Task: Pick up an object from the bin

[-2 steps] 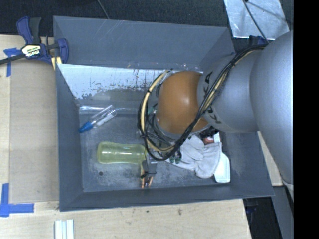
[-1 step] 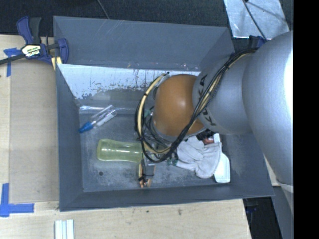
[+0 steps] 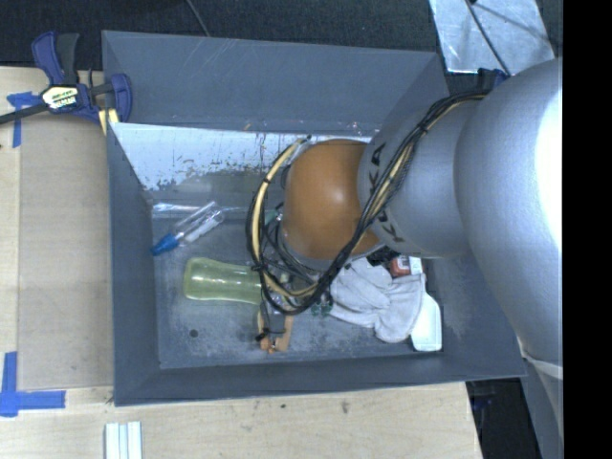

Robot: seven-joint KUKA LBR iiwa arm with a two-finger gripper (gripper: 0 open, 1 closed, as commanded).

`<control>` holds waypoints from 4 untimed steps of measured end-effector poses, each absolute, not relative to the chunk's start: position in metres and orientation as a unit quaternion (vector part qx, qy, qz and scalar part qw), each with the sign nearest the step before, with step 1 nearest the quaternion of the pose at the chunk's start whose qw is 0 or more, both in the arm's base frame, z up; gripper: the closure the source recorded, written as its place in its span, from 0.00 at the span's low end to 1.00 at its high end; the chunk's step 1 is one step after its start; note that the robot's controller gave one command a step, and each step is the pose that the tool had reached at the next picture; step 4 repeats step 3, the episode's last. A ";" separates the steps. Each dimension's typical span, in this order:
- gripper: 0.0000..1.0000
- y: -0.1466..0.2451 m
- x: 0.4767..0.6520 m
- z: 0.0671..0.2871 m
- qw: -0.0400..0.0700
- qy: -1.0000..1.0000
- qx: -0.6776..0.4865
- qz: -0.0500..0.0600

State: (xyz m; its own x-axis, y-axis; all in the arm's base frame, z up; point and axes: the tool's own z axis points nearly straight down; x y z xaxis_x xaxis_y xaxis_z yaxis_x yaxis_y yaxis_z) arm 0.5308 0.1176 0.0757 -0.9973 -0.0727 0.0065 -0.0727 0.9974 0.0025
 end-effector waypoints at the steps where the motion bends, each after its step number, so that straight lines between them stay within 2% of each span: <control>1: 1.00 0.118 0.531 0.076 0.003 -0.999 0.036 -0.001; 2: 1.00 0.112 0.524 0.119 0.002 -0.999 0.035 0.000; 3: 1.00 0.125 0.526 0.288 -0.002 -1.000 0.021 0.000; 4: 1.00 0.125 0.526 0.288 -0.002 -1.000 0.021 0.000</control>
Offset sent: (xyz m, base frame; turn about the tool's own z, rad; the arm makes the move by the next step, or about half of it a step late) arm -0.0100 -0.0110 0.1207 0.0065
